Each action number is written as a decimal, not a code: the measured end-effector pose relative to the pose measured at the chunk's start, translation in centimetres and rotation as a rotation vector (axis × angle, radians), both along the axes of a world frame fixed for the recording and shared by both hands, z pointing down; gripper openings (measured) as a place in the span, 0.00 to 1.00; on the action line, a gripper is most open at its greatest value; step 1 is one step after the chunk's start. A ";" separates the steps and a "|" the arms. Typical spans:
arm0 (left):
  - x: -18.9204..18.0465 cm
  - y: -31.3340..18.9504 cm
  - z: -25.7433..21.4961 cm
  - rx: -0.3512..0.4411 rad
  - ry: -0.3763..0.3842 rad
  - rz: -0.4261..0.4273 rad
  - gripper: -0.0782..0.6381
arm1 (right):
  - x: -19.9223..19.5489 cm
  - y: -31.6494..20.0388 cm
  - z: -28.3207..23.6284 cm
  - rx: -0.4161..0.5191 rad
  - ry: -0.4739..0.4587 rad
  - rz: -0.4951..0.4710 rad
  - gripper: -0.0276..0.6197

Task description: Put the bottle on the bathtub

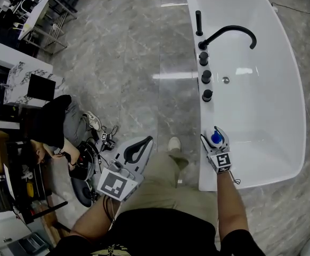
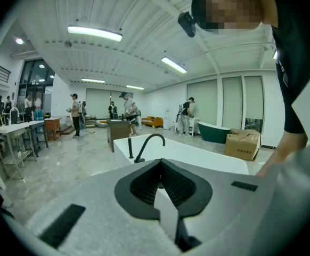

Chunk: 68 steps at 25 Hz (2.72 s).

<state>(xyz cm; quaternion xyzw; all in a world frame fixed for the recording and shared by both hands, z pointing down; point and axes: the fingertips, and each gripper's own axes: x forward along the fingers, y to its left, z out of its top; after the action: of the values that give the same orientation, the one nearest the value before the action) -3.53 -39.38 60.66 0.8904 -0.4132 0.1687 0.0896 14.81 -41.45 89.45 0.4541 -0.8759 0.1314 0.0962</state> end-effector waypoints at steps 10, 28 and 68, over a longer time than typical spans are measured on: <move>-0.3 1.5 -3.9 0.045 0.031 -0.022 0.12 | 1.1 4.0 1.6 -0.114 0.131 -0.079 0.48; 7.5 5.7 -14.1 0.079 0.301 0.042 0.12 | 6.9 14.9 -19.8 -0.014 -0.054 0.063 0.28; 1.7 18.5 -20.4 0.091 0.166 0.102 0.12 | 3.5 22.9 -46.8 0.159 -0.052 0.125 0.06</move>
<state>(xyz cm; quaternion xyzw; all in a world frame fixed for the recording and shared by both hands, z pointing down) -1.81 -20.90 40.26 0.9243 -0.3657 0.0800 0.0745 18.31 -18.59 42.61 0.5104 -0.8558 0.0787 0.0288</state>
